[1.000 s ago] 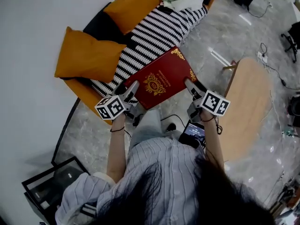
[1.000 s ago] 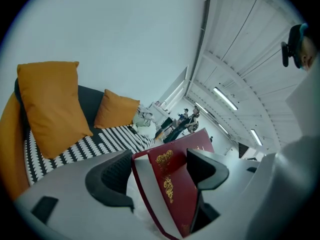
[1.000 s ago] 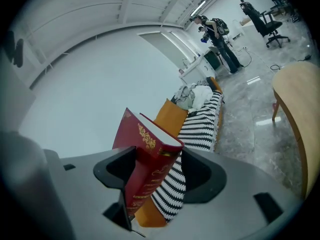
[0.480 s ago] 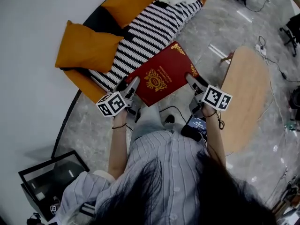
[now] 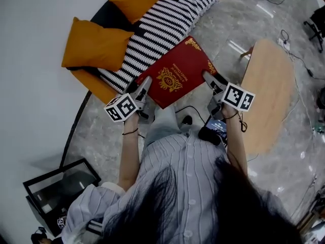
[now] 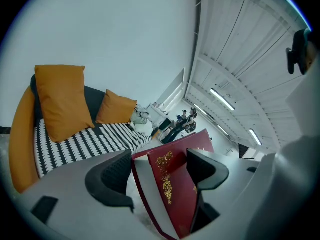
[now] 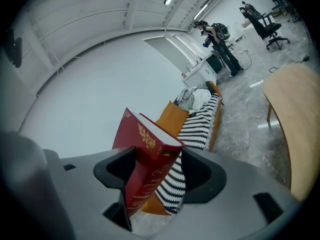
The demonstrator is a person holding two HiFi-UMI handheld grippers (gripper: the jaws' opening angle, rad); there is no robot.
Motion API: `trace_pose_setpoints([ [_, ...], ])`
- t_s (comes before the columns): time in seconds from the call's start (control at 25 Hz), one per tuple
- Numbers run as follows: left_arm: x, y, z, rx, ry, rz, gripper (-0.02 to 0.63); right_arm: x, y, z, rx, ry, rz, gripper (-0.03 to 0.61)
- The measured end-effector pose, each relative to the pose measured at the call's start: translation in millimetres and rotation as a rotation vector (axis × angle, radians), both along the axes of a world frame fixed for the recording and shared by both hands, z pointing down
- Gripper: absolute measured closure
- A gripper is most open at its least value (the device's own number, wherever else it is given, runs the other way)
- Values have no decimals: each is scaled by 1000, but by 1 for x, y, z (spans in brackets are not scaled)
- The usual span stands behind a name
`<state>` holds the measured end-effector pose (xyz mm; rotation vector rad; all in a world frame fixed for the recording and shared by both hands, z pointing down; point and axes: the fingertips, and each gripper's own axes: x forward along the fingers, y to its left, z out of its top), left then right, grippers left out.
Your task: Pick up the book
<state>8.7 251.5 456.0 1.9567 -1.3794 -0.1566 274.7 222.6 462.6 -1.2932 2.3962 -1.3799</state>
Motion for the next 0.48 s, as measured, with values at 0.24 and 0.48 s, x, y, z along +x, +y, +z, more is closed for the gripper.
trace_pose_setpoints([
  [0.24,-9,13,1,6,-5,-1,273,-9,11,3,6,-7,-7,281],
  [0.48,-49,10,8,-15,23,-35,273,-51,0,4,-14,20,-48,281],
])
